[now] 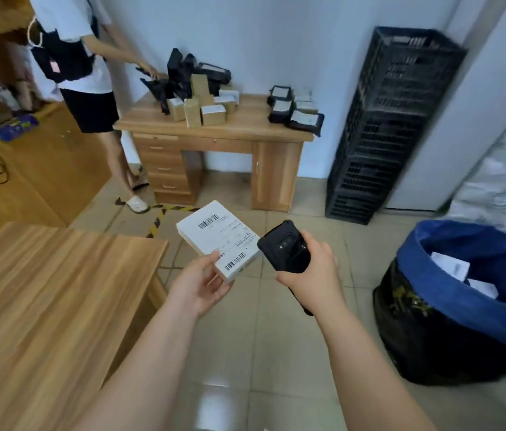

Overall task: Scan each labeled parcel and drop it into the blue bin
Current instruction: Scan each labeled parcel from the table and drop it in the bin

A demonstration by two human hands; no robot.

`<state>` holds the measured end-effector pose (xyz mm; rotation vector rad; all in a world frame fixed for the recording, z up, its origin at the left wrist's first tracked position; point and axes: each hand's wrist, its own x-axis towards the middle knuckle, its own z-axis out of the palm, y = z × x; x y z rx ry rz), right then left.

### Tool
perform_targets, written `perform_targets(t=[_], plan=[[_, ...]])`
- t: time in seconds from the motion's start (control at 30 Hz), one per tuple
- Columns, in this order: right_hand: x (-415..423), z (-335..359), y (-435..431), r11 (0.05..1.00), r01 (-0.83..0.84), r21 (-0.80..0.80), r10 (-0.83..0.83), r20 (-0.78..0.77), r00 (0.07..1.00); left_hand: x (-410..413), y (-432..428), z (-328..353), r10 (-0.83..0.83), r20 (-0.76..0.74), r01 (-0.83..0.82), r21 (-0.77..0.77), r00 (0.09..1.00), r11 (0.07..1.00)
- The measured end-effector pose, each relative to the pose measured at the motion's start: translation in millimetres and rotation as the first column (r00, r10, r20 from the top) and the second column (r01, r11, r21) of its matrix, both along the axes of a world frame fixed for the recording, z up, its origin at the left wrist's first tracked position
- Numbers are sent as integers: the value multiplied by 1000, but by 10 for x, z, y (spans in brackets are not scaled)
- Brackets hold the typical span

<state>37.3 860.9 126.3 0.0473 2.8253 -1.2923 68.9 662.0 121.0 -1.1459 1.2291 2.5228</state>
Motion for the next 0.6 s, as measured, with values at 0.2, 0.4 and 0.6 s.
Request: perform_targets(t=[0.2,0.4,0.6], plan=[[-389,-50,769,979,200,37,-202,35,979,-839,686,-83,-181,43,179,35,983,983],[-1038,-71,1547,915,398,71,-401,23,916,-1993,1493,-236,-430,65,428,53,900,902],[-1948,-14,2288,817,565,115,-570,9,822,-3343,2435,-206,-608,42,605,56,793,794]])
